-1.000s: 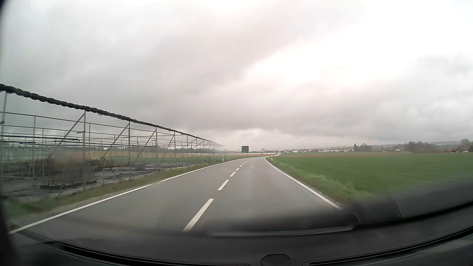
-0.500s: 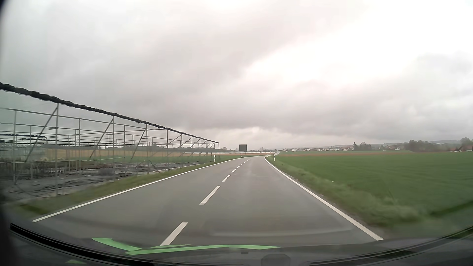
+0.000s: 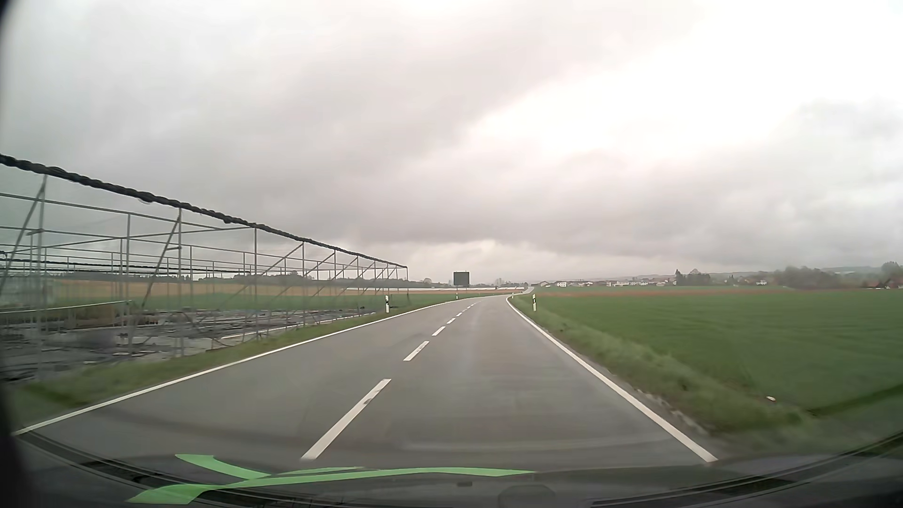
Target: Follow the waypoints while adhering to traffic rules and regulations
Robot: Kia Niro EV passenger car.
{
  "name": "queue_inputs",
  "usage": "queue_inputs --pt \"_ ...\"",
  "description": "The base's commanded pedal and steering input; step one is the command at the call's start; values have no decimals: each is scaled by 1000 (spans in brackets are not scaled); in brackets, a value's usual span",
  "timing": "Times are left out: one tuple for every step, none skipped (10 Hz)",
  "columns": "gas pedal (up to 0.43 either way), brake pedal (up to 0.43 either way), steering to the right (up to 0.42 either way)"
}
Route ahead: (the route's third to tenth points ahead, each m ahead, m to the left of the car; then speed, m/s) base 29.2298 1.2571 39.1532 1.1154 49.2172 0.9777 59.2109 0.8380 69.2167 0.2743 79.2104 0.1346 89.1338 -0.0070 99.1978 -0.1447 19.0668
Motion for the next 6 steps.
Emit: queue_inputs --pt "240 0 0" --pt "240 0 0" --pt "240 0 0" --pt "240 0 -1" --pt "240 0 0" --pt "240 0 0"
